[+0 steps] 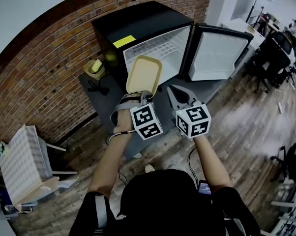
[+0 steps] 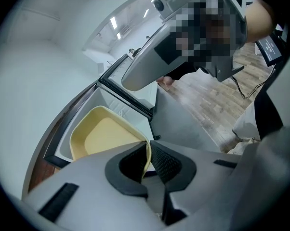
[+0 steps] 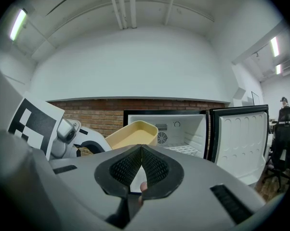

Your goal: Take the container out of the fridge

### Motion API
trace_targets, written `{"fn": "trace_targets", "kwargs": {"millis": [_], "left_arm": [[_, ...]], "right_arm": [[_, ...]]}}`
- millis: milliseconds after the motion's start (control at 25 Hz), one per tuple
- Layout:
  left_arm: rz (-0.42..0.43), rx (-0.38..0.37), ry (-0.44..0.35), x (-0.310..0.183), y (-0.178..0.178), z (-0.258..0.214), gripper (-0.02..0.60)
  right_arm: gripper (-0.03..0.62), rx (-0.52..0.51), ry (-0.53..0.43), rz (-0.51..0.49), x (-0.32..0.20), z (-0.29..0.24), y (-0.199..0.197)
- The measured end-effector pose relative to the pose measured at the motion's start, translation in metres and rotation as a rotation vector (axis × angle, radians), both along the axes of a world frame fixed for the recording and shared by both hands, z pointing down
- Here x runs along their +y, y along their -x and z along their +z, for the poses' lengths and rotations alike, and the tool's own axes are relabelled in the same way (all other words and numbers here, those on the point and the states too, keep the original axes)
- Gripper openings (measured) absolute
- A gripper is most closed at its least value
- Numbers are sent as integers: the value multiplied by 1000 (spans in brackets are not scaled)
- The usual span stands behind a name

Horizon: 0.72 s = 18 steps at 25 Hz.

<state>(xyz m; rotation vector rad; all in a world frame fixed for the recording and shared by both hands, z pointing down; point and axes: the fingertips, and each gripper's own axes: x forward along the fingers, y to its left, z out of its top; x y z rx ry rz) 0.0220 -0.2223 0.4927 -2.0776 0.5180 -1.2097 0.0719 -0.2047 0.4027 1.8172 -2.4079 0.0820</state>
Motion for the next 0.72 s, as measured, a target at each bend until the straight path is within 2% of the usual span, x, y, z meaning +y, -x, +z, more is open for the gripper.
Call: {"fn": "trace_targets", "kwargs": {"millis": [400, 720], "left_arm": [[-22, 13, -3, 15, -20, -14, 35], [-41, 25, 5, 48, -36, -17, 35]], "right_arm": [[40, 4, -18, -3, 21, -11, -23], [40, 9, -22, -10, 54, -16, -40]]}}
